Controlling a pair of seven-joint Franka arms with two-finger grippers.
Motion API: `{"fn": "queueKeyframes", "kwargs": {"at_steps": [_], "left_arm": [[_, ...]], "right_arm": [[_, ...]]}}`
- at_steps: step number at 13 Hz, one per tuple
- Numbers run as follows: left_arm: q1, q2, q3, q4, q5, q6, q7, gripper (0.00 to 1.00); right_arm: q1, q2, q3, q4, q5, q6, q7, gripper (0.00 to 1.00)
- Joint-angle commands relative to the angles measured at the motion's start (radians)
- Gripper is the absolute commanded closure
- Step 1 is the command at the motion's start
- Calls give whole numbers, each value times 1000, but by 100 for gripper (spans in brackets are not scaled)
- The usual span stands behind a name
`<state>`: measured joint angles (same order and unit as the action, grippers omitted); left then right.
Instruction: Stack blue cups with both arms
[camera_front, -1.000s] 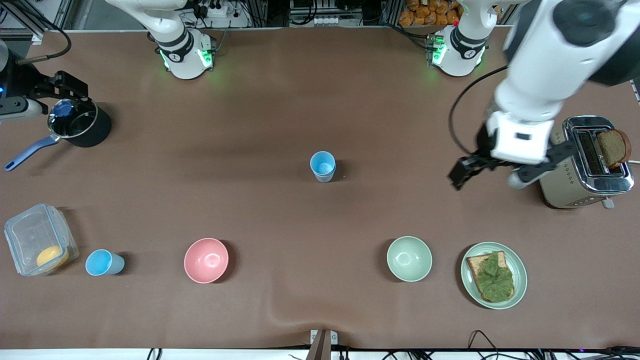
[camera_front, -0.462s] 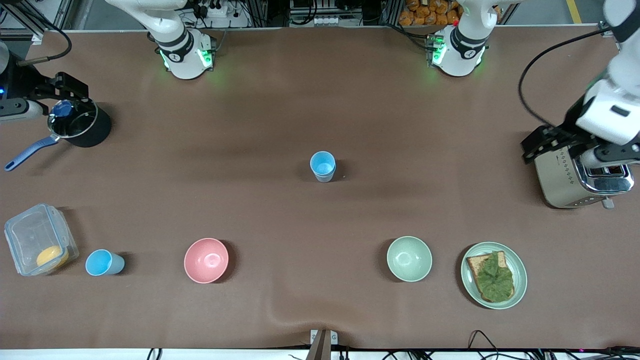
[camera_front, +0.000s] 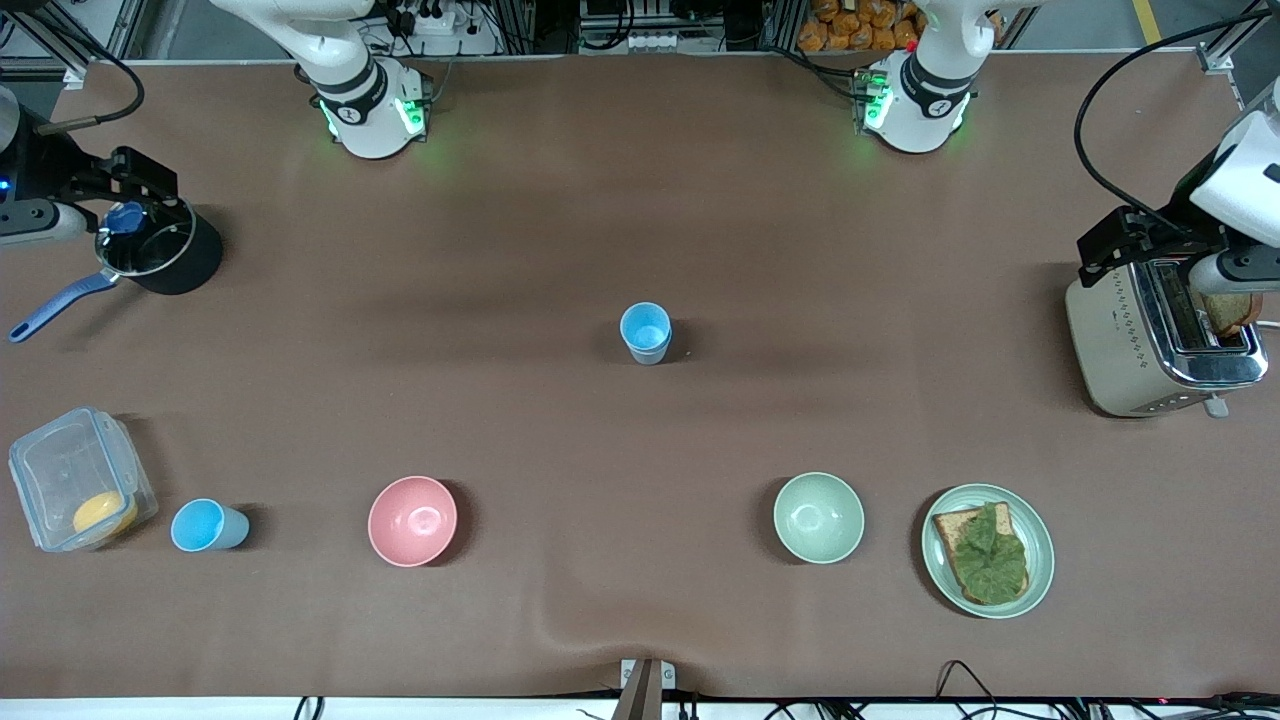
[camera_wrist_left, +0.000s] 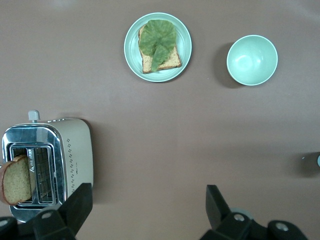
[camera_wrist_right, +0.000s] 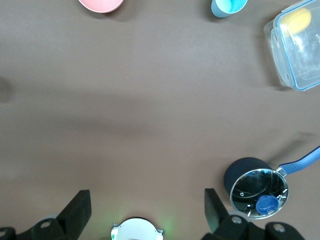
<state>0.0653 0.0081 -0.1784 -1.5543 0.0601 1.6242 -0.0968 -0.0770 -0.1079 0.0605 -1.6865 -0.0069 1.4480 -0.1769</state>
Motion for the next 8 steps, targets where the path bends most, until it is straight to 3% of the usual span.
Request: {"fn": "queueKeyframes", "kwargs": {"at_steps": [1,3,8], "left_arm": [[-10,-37,4,-45,-46,-32,14,0],[-12,-51,4,-78,-97,-30,14,0],[-13,-54,5,-69,-89,-40,12,0]], "right_arm": [[-12,5,7,13,-19,-3,-10,0],[-14,5,5,13,-18,-3,-12,0],[-12,5,5,11,-18,-3,-10,0]]}}
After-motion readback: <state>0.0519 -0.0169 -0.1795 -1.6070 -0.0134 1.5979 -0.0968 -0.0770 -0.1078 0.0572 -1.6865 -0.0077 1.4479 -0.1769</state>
